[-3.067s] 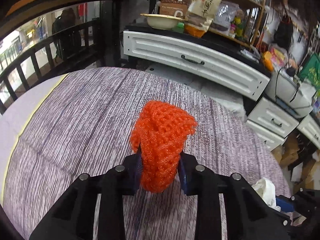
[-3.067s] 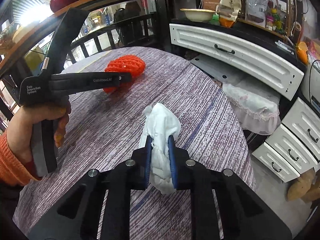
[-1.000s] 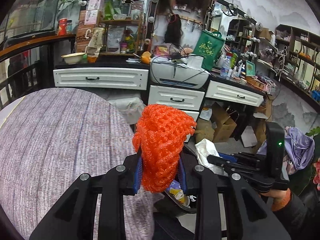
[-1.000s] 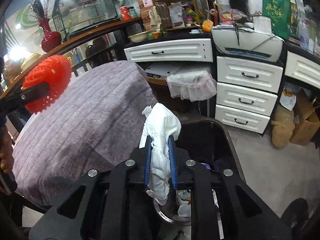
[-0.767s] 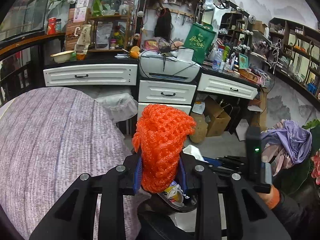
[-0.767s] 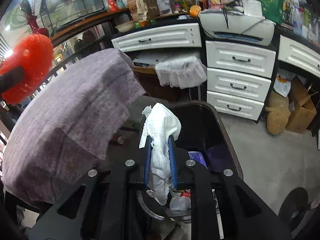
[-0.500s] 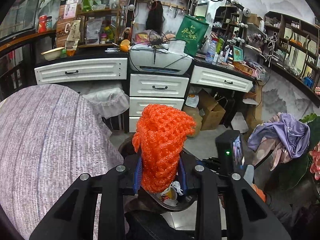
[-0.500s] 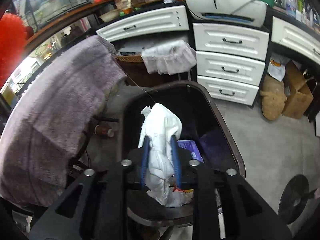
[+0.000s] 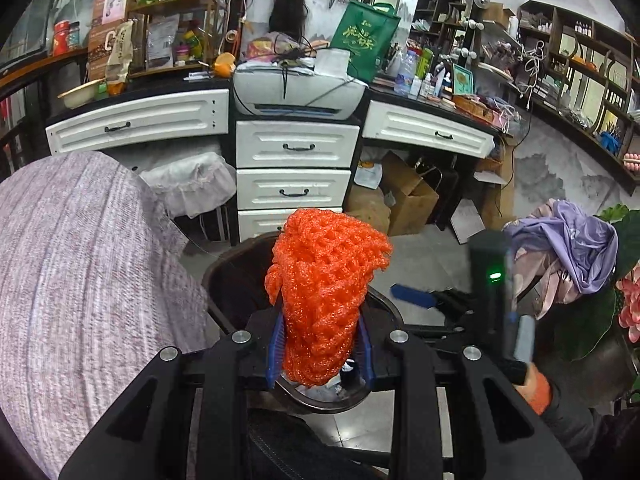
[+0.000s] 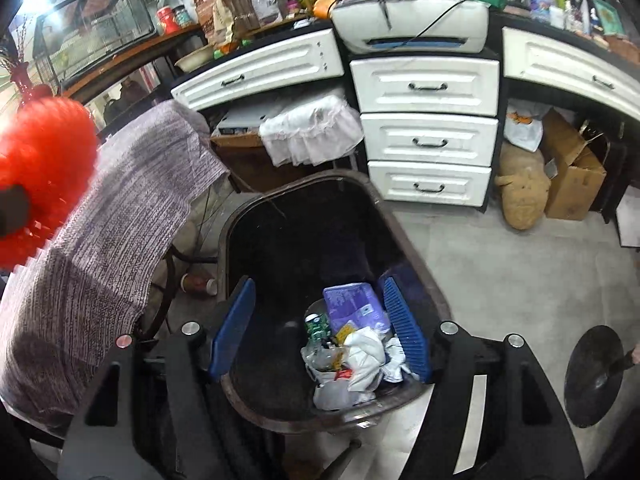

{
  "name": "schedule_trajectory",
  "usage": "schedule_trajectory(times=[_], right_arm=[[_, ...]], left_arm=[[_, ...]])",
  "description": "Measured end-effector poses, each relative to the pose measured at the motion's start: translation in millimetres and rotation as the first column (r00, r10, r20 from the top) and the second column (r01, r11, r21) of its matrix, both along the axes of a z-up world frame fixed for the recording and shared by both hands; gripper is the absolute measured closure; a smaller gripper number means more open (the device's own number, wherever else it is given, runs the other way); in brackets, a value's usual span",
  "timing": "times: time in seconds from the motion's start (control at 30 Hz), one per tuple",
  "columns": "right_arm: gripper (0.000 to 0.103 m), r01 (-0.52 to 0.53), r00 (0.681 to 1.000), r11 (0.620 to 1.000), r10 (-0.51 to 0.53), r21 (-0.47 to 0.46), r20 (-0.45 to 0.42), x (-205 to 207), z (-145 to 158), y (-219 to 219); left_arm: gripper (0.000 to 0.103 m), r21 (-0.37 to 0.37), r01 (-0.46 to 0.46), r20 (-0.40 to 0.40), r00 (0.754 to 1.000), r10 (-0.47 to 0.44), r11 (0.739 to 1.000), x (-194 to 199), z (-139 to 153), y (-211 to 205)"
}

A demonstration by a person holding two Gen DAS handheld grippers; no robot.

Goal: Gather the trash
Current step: 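Lower the orange net into the bin and open the left gripper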

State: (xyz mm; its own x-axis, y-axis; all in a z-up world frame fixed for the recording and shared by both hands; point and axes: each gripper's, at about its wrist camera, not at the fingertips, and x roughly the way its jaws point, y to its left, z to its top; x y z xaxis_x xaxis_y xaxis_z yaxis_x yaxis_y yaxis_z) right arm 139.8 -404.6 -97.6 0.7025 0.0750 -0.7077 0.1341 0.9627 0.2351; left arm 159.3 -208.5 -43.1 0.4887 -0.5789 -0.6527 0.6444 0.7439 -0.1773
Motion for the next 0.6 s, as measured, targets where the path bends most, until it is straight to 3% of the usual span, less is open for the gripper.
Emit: schedule_trajectory(times=[0.2, 0.6], right_arm=[[0.028, 0.072, 0.997, 0.995, -0.070, -0.070, 0.040, -23, 12, -18], [0.024, 0.184, 0.982, 0.981, -0.181, -0.057, 0.061, -52, 17, -61]], left_arm=[[0.074, 0.024, 0.017, -0.024, 1.000, -0.016, 1.000, 1, -13, -12], [0.073, 0.107, 0.074, -0.109, 0.992, -0.062, 0.992, 14, -56, -53]])
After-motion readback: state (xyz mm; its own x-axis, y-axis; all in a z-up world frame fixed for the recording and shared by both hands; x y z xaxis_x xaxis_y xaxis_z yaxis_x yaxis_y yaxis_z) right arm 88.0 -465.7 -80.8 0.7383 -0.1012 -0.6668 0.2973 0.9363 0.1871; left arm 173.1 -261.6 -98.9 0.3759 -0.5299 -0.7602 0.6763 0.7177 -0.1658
